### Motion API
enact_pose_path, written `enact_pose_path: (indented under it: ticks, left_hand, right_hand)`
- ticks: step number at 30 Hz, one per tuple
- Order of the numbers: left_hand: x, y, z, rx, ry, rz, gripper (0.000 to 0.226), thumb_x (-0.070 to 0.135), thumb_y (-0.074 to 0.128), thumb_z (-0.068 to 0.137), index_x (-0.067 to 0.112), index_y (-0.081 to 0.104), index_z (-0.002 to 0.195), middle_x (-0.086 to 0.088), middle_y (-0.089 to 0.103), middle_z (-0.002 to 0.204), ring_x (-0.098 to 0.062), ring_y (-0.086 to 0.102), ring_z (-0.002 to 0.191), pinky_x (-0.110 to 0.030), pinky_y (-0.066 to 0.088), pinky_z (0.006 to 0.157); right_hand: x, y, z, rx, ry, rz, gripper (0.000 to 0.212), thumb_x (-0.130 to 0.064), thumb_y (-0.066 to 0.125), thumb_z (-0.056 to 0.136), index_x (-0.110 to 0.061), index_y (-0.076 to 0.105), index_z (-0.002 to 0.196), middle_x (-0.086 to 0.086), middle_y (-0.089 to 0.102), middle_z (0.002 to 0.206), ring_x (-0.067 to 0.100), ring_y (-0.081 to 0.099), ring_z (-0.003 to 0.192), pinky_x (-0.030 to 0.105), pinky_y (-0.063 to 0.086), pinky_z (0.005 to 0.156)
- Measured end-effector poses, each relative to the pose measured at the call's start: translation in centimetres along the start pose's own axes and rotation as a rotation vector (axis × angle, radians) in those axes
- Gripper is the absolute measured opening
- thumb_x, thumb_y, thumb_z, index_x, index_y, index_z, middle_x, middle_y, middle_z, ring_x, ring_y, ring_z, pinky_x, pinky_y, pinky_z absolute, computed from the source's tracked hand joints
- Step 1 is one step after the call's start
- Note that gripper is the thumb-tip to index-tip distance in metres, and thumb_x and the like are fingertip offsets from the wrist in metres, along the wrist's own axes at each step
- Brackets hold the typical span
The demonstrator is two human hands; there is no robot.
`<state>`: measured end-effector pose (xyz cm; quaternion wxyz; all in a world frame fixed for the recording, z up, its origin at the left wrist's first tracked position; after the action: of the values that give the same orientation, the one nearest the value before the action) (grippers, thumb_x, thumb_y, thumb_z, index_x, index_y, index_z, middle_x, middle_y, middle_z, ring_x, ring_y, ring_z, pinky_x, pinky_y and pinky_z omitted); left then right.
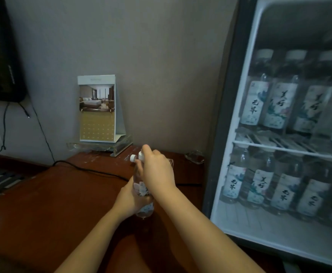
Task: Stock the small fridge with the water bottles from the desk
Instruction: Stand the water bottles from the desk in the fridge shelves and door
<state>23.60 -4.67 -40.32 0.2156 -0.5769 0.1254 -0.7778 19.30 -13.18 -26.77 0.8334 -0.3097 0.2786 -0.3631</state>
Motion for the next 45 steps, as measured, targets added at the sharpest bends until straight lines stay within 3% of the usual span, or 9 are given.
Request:
enact_pose_path:
  ticks: [3, 6, 13, 18, 22, 31, 36, 42, 45]
  left_hand:
    - [1.5, 0.3, -3.2, -0.031, 0.015, -0.04, 0.08, 0.058, 0.068, 0.056, 0.034, 0.042, 0.128, 0.009, 0.064, 0.103, -0.012, 0.061, 0.098, -0.027, 0.051, 0.073]
    - [3.7, 0.8, -6.3, -0.042, 0.066, -0.05, 0.075, 0.051, 0.073, 0.062, 0.06, 0.027, 0.12, 0.019, 0.061, 0.1, -0.001, 0.06, 0.092, -0.016, 0.048, 0.067]
    - [5.4, 3.3, -11.6, -0.166, -0.048, -0.203, 0.081, 0.052, 0.079, 0.058, 0.04, 0.032, 0.123, 0.009, 0.058, 0.121, -0.009, 0.059, 0.108, -0.04, 0.053, 0.09]
    - [7.3, 5.5, -14.3, -0.351, -0.045, -0.224, 0.07, 0.022, 0.074, 0.078, 0.029, 0.025, 0.126, 0.002, 0.048, 0.131, -0.013, 0.05, 0.121, -0.04, 0.047, 0.099]
    - [8.4, 6.4, -15.6, -0.336, -0.038, -0.226, 0.059, 0.026, 0.075, 0.076, 0.031, 0.039, 0.123, -0.001, 0.046, 0.131, -0.014, 0.049, 0.121, -0.036, 0.046, 0.099]
    - [12.4, 10.7, -18.3, -0.412, 0.022, -0.289, 0.057, 0.015, 0.074, 0.077, 0.02, 0.041, 0.123, -0.004, 0.054, 0.127, -0.012, 0.057, 0.114, -0.036, 0.05, 0.095]
    - [14.9, 13.5, -18.5, -0.428, 0.071, -0.279, 0.049, 0.018, 0.072, 0.08, 0.024, 0.041, 0.118, 0.002, 0.051, 0.127, -0.013, 0.055, 0.114, -0.037, 0.048, 0.097]
    - [18.7, 15.6, -17.3, -0.403, 0.135, -0.372, 0.06, 0.025, 0.078, 0.072, 0.032, 0.038, 0.117, 0.017, 0.052, 0.12, 0.009, 0.058, 0.101, -0.014, 0.05, 0.076]
    - [21.0, 15.7, -16.1, -0.375, 0.179, -0.385, 0.068, 0.037, 0.081, 0.065, 0.042, 0.036, 0.115, 0.022, 0.048, 0.122, 0.006, 0.056, 0.105, -0.014, 0.05, 0.077]
  right_hand:
    - [-0.8, -1.6, -2.4, 0.006, -0.01, 0.014, 0.024, -0.03, 0.048, 0.095, -0.012, 0.044, 0.111, 0.012, 0.058, 0.103, 0.03, 0.058, 0.094, 0.034, 0.041, 0.067]
    - [-1.4, -3.4, -4.7, 0.002, -0.018, 0.024, 0.029, -0.033, 0.047, 0.095, -0.013, 0.045, 0.116, 0.01, 0.059, 0.107, 0.028, 0.059, 0.095, 0.032, 0.042, 0.068]
    - [1.4, -5.6, -11.6, -0.167, 0.132, 0.507, 0.055, -0.024, 0.055, 0.092, -0.029, 0.031, 0.142, -0.003, 0.051, 0.135, 0.013, 0.051, 0.12, 0.034, 0.045, 0.099]
    - [6.0, -4.3, -18.3, -0.383, 0.363, 0.678, 0.065, -0.013, 0.059, 0.089, -0.024, 0.028, 0.144, 0.001, 0.056, 0.127, 0.01, 0.055, 0.112, 0.03, 0.049, 0.094]
    - [7.4, -3.4, -22.1, -0.523, 0.387, 0.73, 0.071, -0.004, 0.066, 0.081, -0.025, 0.033, 0.141, -0.013, 0.056, 0.112, 0.003, 0.057, 0.102, 0.017, 0.051, 0.08]
    - [9.8, -6.1, -25.8, -0.362, 0.413, 0.726, 0.066, -0.013, 0.078, 0.072, -0.031, 0.039, 0.123, -0.017, 0.059, 0.11, -0.015, 0.057, 0.094, 0.006, 0.047, 0.072]
    - [11.6, -9.4, -26.8, -0.325, 0.397, 0.688, 0.066, -0.014, 0.077, 0.073, -0.032, 0.041, 0.126, -0.018, 0.06, 0.113, -0.011, 0.058, 0.101, 0.01, 0.049, 0.078]
    - [13.7, -14.1, -26.5, -0.196, 0.366, 0.672, 0.065, -0.018, 0.076, 0.075, -0.036, 0.04, 0.127, -0.017, 0.058, 0.118, -0.006, 0.057, 0.106, 0.016, 0.05, 0.084]
    - [14.4, -16.5, -25.3, -0.131, 0.348, 0.691, 0.06, -0.017, 0.075, 0.077, -0.037, 0.042, 0.122, -0.013, 0.06, 0.117, 0.0, 0.061, 0.103, 0.02, 0.053, 0.081]
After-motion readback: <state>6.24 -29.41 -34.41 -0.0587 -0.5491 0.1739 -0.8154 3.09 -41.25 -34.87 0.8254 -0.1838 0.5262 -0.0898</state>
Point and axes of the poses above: each hand's wrist, its own z-axis towards the middle knuckle, its own y-axis out of the palm, x = y × z, the point moved 9 cm from there along z, towards the middle knuckle
